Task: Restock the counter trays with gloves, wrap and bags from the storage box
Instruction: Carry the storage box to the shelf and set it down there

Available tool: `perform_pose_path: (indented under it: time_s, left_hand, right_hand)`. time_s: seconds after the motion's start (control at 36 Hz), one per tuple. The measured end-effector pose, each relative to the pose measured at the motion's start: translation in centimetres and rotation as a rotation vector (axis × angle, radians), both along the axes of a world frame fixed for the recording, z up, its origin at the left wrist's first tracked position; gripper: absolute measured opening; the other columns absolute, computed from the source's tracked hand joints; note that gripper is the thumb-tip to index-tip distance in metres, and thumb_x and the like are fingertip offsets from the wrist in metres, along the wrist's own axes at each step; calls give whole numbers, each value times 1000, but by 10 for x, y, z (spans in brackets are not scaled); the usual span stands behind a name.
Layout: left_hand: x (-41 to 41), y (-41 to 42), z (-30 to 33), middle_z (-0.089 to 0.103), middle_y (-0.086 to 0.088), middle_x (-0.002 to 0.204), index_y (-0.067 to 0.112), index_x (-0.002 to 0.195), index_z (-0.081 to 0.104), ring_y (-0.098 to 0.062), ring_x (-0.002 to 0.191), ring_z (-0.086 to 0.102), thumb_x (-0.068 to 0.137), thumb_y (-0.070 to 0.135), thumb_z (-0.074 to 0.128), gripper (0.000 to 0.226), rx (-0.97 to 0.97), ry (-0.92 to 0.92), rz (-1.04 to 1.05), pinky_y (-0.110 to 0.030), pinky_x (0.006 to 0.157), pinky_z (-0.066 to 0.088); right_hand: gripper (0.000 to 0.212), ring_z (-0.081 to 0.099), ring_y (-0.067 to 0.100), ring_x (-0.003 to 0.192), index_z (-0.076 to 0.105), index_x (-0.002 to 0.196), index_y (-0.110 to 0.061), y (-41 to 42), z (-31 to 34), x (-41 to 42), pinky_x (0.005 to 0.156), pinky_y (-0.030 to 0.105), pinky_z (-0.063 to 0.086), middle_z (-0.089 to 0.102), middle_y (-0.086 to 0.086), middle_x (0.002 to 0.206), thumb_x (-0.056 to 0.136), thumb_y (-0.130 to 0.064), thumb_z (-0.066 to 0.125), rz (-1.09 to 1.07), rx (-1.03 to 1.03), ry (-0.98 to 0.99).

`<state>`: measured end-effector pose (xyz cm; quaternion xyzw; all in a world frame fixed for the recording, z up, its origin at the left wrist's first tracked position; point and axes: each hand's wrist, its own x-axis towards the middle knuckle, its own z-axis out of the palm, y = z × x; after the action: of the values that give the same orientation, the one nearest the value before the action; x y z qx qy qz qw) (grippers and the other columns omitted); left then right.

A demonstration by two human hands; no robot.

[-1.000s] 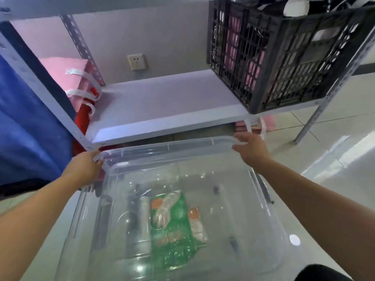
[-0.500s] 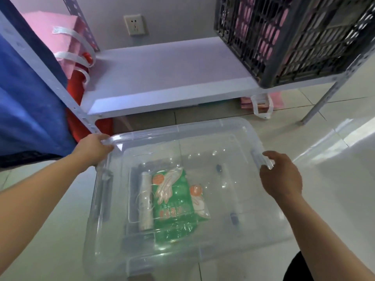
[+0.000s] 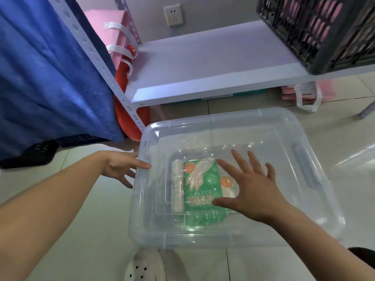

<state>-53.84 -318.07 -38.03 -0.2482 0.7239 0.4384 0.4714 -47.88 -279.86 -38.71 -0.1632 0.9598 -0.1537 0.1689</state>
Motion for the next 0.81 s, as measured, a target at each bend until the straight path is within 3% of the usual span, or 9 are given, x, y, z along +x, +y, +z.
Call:
perform_pose_path:
  time_s: [0.14, 0.33, 0.47, 0.56, 0.69, 0.75, 0.81]
  left_hand:
    - [11, 0, -5, 67, -5, 128, 35, 137, 50, -30, 110, 69, 77, 32, 82, 69, 0, 29, 81, -48, 78, 60]
    - [13, 13, 7, 77, -7, 104, 16, 119, 66, -25, 102, 70, 53, 34, 90, 73, -151, 94, 137, -38, 68, 61]
    - [18, 20, 5, 76, -12, 105, 8, 114, 67, -29, 97, 71, 70, 21, 87, 51, -182, 119, 286, -42, 66, 61]
    - [14, 28, 8, 74, -14, 103, 5, 105, 69, -30, 90, 72, 74, 14, 85, 36, -228, 139, 299, -40, 54, 60]
    - [10, 39, 13, 73, -13, 102, 8, 102, 66, -29, 88, 71, 76, 13, 84, 32, -261, 157, 296, -38, 49, 59]
    - [7, 42, 14, 73, -14, 102, 8, 104, 66, -31, 91, 70, 76, 14, 84, 34, -269, 184, 287, -40, 52, 60]
    - [2, 47, 13, 74, -14, 100, 8, 103, 67, -32, 91, 71, 76, 15, 83, 32, -275, 219, 275, -41, 54, 61]
  right_hand:
    - [100, -22, 25, 150, -3, 148, -57, -11, -1, 6, 116, 64, -9, -14, -13, 165, 63, -92, 37, 43, 15, 48]
    - [97, -20, 28, 151, 4, 149, -58, -25, -12, -3, 113, 68, -14, -8, -11, 166, 65, -91, 42, 31, 70, 0]
    - [98, -21, 28, 150, 5, 148, -59, -28, -17, -8, 112, 68, -14, -9, -13, 166, 64, -91, 44, 2, 54, -14]
    - [97, -23, 28, 150, 5, 148, -59, -28, -19, -9, 111, 68, -16, -11, -13, 165, 65, -91, 44, 3, 45, -22]
    - [97, -24, 26, 150, 8, 148, -59, -26, -16, -12, 109, 66, -19, -10, -15, 165, 64, -90, 47, -1, -8, -36]
    - [91, -16, 22, 152, 16, 148, -57, -21, -11, -13, 113, 64, -14, -1, -14, 166, 69, -85, 51, -17, -40, -7]
    - [79, 1, 21, 153, 32, 146, -50, -5, -1, -24, 119, 59, -2, 19, -9, 164, 75, -75, 58, -173, -148, 42]
